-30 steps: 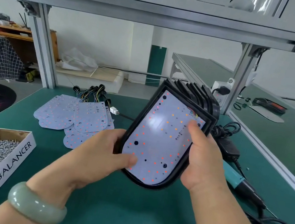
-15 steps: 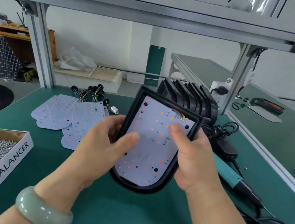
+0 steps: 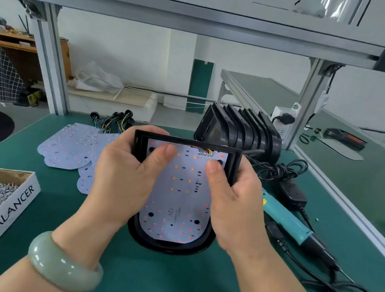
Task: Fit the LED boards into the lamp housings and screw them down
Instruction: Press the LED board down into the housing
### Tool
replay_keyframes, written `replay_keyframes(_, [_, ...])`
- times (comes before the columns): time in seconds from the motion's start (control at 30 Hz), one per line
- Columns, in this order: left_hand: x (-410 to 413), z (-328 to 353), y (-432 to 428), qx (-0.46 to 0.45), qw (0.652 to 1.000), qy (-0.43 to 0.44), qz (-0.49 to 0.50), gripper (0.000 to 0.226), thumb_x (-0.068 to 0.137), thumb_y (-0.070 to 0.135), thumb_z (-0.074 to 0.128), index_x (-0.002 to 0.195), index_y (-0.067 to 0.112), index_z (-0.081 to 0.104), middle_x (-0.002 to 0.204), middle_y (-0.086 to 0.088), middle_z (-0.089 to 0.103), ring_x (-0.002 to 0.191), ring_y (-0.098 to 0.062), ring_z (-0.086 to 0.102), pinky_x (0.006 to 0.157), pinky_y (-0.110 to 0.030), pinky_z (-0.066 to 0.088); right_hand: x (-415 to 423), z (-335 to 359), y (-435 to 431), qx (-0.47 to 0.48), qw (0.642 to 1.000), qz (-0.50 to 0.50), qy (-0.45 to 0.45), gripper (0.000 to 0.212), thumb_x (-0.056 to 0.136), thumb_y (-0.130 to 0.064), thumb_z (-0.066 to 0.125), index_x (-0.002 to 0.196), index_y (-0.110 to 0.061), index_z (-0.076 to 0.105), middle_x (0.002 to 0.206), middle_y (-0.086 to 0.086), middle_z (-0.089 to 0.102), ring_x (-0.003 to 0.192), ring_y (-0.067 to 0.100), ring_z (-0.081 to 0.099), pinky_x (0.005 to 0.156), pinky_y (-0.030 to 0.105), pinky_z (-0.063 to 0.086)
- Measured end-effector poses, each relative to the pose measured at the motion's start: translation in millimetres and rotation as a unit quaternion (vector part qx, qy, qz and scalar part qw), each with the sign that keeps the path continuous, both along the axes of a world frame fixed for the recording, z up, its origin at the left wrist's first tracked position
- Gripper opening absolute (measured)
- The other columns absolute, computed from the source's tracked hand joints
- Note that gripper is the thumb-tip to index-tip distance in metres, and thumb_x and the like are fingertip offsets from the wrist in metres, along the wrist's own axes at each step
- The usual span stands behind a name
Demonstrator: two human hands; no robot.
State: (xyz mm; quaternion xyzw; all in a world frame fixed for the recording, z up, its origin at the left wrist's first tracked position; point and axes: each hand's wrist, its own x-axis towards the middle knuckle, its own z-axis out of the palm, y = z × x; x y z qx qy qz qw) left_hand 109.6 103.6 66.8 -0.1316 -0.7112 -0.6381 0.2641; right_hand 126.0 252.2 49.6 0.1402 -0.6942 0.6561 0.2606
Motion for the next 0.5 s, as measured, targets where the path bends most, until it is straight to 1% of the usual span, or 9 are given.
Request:
replay_keyframes(0.1, [-0.5, 1.0, -5.1, 0.014, 0.995, -0.063, -0.081, 0.015, 0.075, 0.026, 0.078, 0.079, 0.037, 0.069, 0.078, 0.015, 0.072, 0.077, -0.009, 0.067, 0.074, -0.03, 0.055, -0.3, -1.4, 2.8, -0.009, 1.0, -0.005, -0.003, 0.009, 0.088, -0.03, 0.056, 0.088, -0.03, 0.065, 0.086, -0.013, 0.069, 0.08, 0.005, 0.062, 0.076, 0.023, 0.052])
replay_keyframes(0.2, [-3.2, 0.7, -5.4, 0.015, 0.994, -0.09, -0.058, 0.013, 0.078, 0.02, 0.077, 0.08, 0.032, 0.07, 0.08, 0.011, 0.072, 0.078, -0.014, 0.065, 0.083, -0.044, 0.053, 1.2, -2.9, -2.5, -0.01, 1.0, -0.026, -0.006, 0.009, 0.086, -0.028, 0.055, 0.085, -0.026, 0.064, 0.079, -0.018, 0.067, 0.074, -0.002, 0.059, 0.07, 0.014, 0.047])
replay_keyframes(0.27, [-1.4, -2.9, -1.9, -0.037, 0.995, -0.08, 0.049, 0.029, 0.079, 0.023, 0.075, 0.103, 0.03, 0.062, 0.098, 0.012, 0.066, 0.089, -0.01, 0.06, 0.091, -0.037, 0.05, 0.6, -3.7, -5.8, 0.007, 0.996, -0.086, 0.013, 0.007, 0.087, -0.026, 0.054, 0.088, -0.025, 0.061, 0.075, -0.021, 0.063, 0.07, -0.007, 0.055, 0.067, 0.007, 0.041])
replay_keyframes(0.3, [2.8, -5.4, -0.4, -0.075, 0.989, -0.049, 0.118, 0.042, 0.078, 0.029, 0.075, 0.115, 0.028, 0.056, 0.107, 0.013, 0.059, 0.096, -0.007, 0.054, 0.093, -0.028, 0.046, -0.1, -3.8, -5.8, 0.003, 0.992, -0.121, 0.024, 0.008, 0.087, -0.025, 0.054, 0.091, -0.024, 0.06, 0.076, -0.021, 0.062, 0.072, -0.008, 0.055, 0.067, 0.005, 0.039])
replay_keyframes(0.33, [10.4, -6.0, 2.5, -0.104, 0.982, 0.005, 0.157, 0.048, 0.077, 0.037, 0.073, 0.119, 0.031, 0.051, 0.11, 0.016, 0.053, 0.098, -0.003, 0.05, 0.092, -0.016, 0.04, 0.1, -3.1, -5.2, -0.011, 0.988, -0.15, 0.035, 0.01, 0.087, -0.024, 0.054, 0.095, -0.024, 0.059, 0.078, -0.021, 0.062, 0.075, -0.01, 0.056, 0.068, 0.003, 0.038])
replay_keyframes(0.37, [18.7, -5.7, 7.0, -0.132, 0.981, 0.036, 0.141, 0.046, 0.075, 0.045, 0.069, 0.116, 0.037, 0.049, 0.109, 0.021, 0.053, 0.098, 0.001, 0.049, 0.088, -0.008, 0.037, 0.7, -2.6, -6.0, -0.027, 0.984, -0.17, 0.045, 0.012, 0.086, -0.024, 0.054, 0.098, -0.026, 0.058, 0.08, -0.021, 0.063, 0.077, -0.011, 0.056, 0.069, 0.002, 0.038])
replay_keyframes(0.4, [27.3, -5.5, 13.4, -0.149, 0.985, 0.034, 0.077, 0.046, 0.072, 0.051, 0.062, 0.115, 0.041, 0.049, 0.109, 0.024, 0.056, 0.099, 0.006, 0.051, 0.086, -0.004, 0.036, 2.4, -3.3, -8.1, -0.04, 0.983, -0.173, 0.046, 0.015, 0.085, -0.025, 0.055, 0.098, -0.03, 0.057, 0.081, -0.022, 0.064, 0.077, -0.011, 0.057, 0.07, 0.002, 0.039])
replay_keyframes(0.47, [37.5, -7.3, 27.3, -0.151, 0.987, -0.018, -0.057, 0.065, 0.068, 0.059, 0.057, 0.126, 0.034, 0.046, 0.115, 0.023, 0.06, 0.108, 0.008, 0.054, 0.09, -0.01, 0.041, 5.6, -7.7, -17.8, -0.053, 0.994, -0.092, 0.016, 0.023, 0.077, -0.028, 0.061, 0.097, -0.039, 0.057, 0.085, -0.023, 0.068, 0.076, -0.007, 0.061, 0.07, 0.008, 0.045])
replay_keyframes(0.5, [37.7, -9.1, 31.6, -0.136, 0.988, -0.029, -0.073, 0.065, 0.068, 0.058, 0.06, 0.125, 0.03, 0.048, 0.111, 0.022, 0.063, 0.104, 0.007, 0.057, 0.087, -0.013, 0.045, 7.6, -11.3, -22.8, -0.044, 0.999, -0.021, 0.001, 0.031, 0.073, -0.029, 0.064, 0.1, -0.041, 0.057, 0.089, -0.019, 0.069, 0.079, -0.004, 0.063, 0.072, 0.014, 0.048])
